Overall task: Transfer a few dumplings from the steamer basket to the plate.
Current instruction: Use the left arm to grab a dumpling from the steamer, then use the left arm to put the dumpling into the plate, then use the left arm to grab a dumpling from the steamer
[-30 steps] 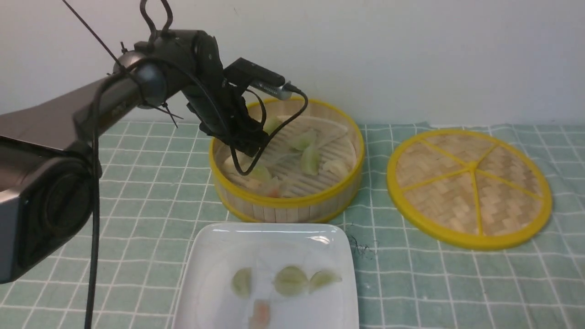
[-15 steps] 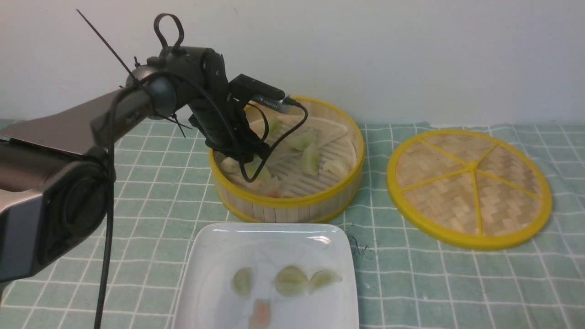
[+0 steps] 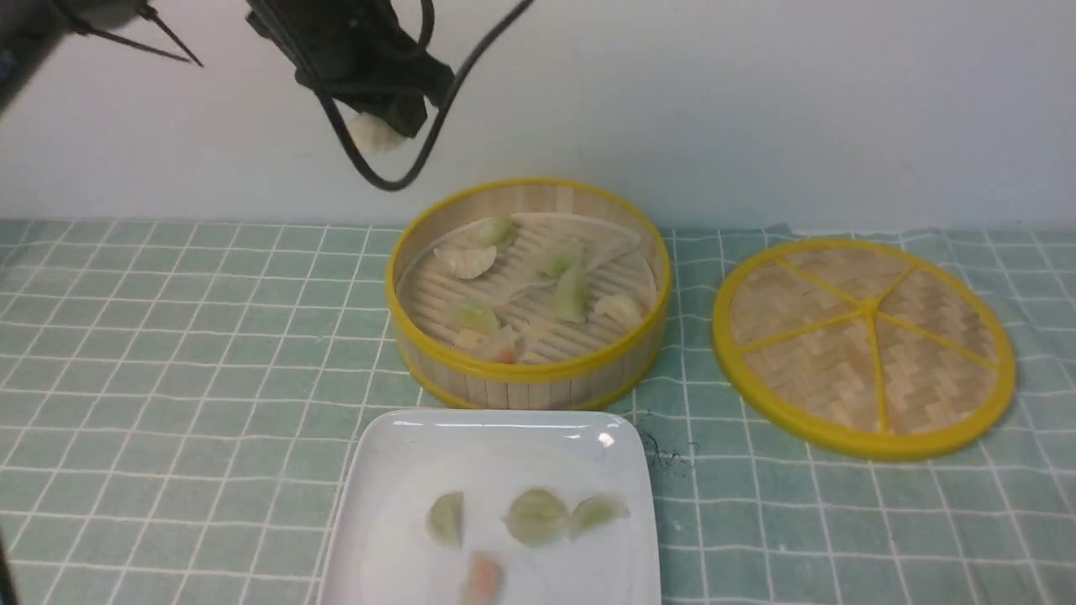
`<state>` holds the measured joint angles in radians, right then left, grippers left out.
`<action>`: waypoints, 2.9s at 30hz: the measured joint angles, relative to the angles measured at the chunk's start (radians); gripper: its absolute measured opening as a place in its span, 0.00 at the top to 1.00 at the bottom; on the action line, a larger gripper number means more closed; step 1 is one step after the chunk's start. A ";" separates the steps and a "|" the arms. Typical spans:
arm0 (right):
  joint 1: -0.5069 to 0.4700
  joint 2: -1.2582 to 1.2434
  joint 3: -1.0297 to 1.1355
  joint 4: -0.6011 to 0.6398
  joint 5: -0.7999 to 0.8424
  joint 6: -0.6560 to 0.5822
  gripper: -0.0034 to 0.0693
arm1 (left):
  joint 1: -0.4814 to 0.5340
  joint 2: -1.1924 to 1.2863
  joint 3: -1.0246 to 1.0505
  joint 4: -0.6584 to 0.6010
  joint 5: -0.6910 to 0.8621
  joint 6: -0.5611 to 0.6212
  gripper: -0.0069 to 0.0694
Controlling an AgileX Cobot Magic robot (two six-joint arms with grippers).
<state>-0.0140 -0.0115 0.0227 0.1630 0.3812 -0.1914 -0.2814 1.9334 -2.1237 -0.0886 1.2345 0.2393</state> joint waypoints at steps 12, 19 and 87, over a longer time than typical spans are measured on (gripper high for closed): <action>0.000 0.000 0.000 0.000 0.000 0.000 0.97 | 0.000 -0.443 0.792 -0.143 -0.125 -0.024 0.64; 0.000 0.000 0.000 0.000 0.000 0.001 0.97 | -0.072 -0.458 1.174 -0.214 -0.374 0.057 0.64; 0.000 0.000 0.000 0.000 0.000 0.000 0.97 | -0.107 0.320 0.273 0.161 -0.444 -0.076 0.25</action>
<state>-0.0140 -0.0115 0.0227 0.1630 0.3812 -0.1914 -0.3885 2.2531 -1.8508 0.0725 0.7905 0.1636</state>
